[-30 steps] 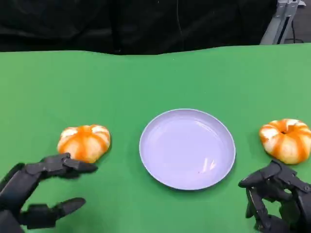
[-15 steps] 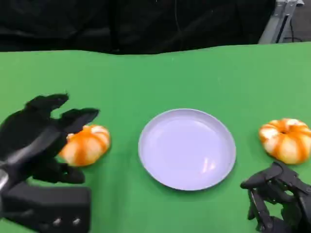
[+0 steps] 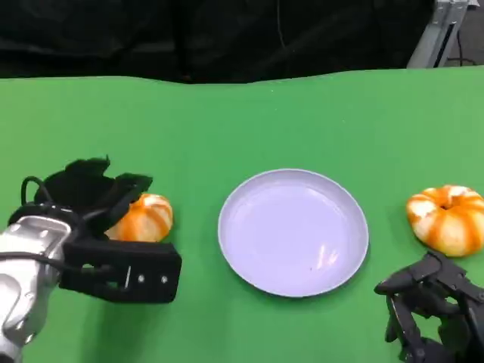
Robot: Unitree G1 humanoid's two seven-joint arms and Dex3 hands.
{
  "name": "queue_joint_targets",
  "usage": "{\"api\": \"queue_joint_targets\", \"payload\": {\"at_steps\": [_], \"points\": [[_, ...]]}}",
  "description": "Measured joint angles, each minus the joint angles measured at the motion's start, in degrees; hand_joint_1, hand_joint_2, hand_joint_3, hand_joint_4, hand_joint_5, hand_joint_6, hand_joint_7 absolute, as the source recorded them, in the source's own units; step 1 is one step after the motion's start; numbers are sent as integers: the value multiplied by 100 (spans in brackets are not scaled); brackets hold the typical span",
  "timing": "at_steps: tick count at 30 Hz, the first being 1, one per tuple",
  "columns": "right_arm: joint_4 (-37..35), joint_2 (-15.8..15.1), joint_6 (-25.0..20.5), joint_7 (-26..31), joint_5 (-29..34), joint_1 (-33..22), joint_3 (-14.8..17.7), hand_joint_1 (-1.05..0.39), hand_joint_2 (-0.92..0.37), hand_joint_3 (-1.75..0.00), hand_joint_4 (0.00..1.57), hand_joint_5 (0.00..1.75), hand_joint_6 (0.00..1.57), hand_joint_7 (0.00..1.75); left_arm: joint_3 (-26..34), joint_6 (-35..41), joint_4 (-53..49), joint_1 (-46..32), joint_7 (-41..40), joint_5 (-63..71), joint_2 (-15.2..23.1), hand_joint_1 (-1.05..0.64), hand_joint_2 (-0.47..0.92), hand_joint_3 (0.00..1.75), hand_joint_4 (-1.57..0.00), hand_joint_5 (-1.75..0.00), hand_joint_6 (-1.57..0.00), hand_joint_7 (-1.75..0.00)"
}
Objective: Grasp the bread from the table and place it into the plate.
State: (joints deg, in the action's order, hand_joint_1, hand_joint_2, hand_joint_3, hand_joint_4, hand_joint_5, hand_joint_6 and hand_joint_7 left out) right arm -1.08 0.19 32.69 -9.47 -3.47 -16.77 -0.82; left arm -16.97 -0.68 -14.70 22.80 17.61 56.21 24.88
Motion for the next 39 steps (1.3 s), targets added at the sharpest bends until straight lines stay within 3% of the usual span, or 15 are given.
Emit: {"api": "queue_joint_targets", "payload": {"at_steps": [23, 39], "points": [[77, 1, 0, 24, 13, -85, -3, -16, -67, -96, 81, 171, 78, 143, -800, -194, -2308, 886, -1020, -715, -322, -103, 92, 10, -9, -2, -23, -2], [124, 4, -45, 36, 17, -122, -31, -14, -67, -98, 81, 171, 77, 144, -1083, -338, -2975, 1109, -1438, -887, -472, -91, 92, 11, -16, -3, -30, -3]]}}
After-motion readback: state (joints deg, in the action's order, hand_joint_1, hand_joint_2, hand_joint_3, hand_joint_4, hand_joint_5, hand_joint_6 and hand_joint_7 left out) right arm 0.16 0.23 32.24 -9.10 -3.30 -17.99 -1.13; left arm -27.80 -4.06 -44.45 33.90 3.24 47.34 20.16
